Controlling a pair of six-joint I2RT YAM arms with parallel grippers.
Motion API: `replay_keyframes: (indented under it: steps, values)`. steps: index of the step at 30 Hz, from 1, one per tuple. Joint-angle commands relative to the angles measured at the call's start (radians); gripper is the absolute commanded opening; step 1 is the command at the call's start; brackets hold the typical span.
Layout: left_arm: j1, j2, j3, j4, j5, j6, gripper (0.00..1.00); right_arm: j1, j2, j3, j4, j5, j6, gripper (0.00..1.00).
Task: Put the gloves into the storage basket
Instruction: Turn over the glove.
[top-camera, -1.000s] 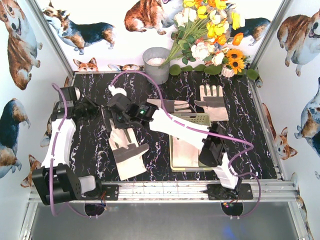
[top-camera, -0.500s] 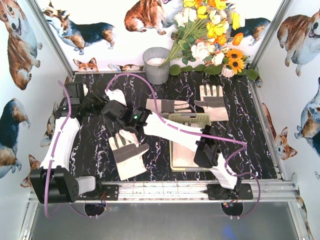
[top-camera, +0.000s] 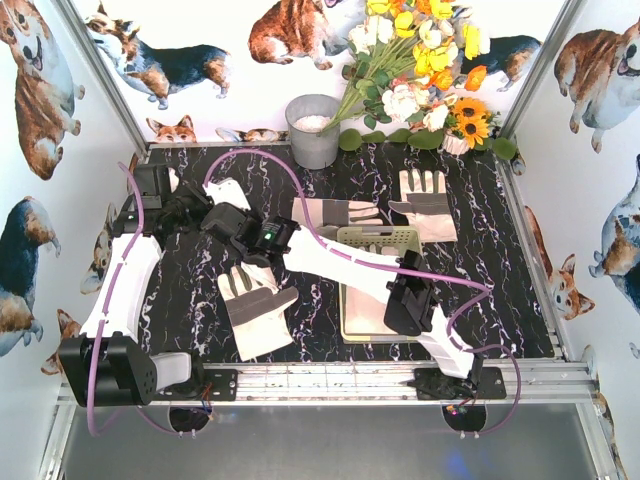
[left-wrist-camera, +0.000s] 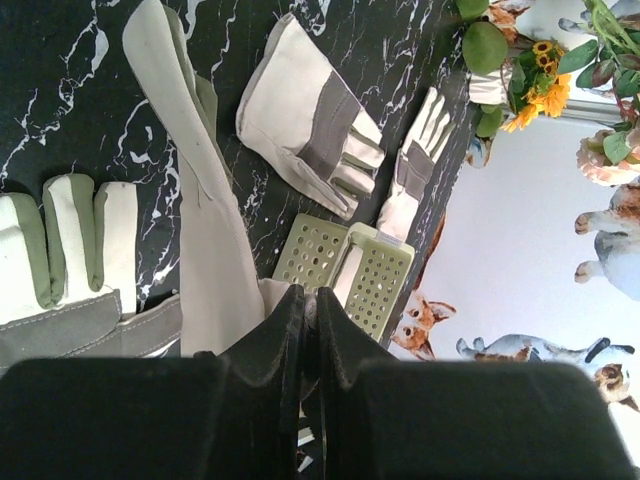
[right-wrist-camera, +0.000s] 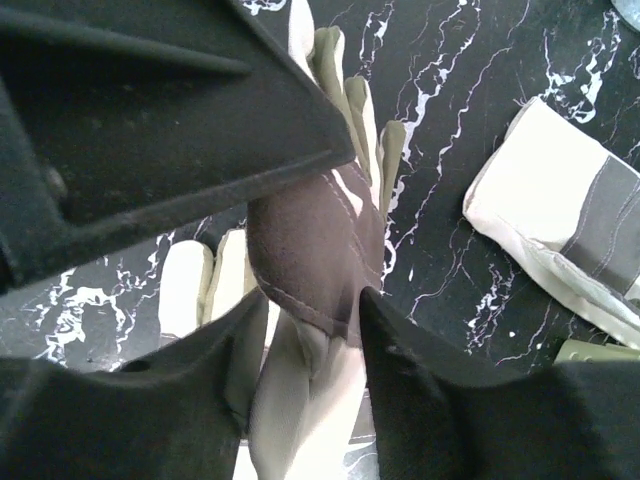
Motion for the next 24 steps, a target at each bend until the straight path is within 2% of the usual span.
replay_keyframes:
  steps: [1, 3, 7, 8, 9, 12, 13, 15, 21, 24]
  values:
    - [-0.012, -0.029, 0.013, 0.02, 0.026, 0.002, 0.0, 0.001, 0.014, 0.049, 0.049, 0.003, -0.027, 0.37]
    - [-0.014, -0.032, 0.003, 0.014, 0.021, 0.012, 0.0, 0.001, 0.002, 0.047, 0.027, 0.025, -0.012, 0.22]
    - [-0.013, -0.013, -0.002, 0.044, 0.045, 0.022, 0.0, -0.001, -0.044, -0.01, 0.009, 0.062, 0.039, 0.01]
    - [-0.014, -0.01, 0.002, 0.053, 0.048, 0.027, 0.0, -0.001, -0.061, -0.033, 0.022, 0.061, 0.049, 0.0]
    - [-0.015, -0.005, 0.009, 0.057, 0.045, 0.035, 0.06, -0.001, -0.079, -0.061, 0.037, 0.055, 0.056, 0.0]
    - [-0.017, 0.011, 0.05, 0.029, 0.021, 0.08, 0.35, -0.005, -0.136, -0.147, 0.103, 0.008, 0.052, 0.0]
    - [-0.017, 0.017, 0.068, 0.011, 0.007, 0.102, 0.49, -0.008, -0.155, -0.169, 0.122, -0.012, 0.045, 0.0]
    - [-0.015, 0.03, 0.098, -0.008, -0.013, 0.138, 0.61, -0.019, -0.187, -0.202, 0.135, -0.037, 0.034, 0.0]
    - [0.034, 0.091, 0.208, -0.096, -0.066, 0.218, 0.74, -0.11, -0.306, -0.273, 0.125, -0.14, 0.042, 0.0]
    - [0.037, 0.095, 0.216, -0.046, -0.062, 0.21, 0.85, -0.182, -0.382, -0.319, 0.121, -0.224, 0.096, 0.0]
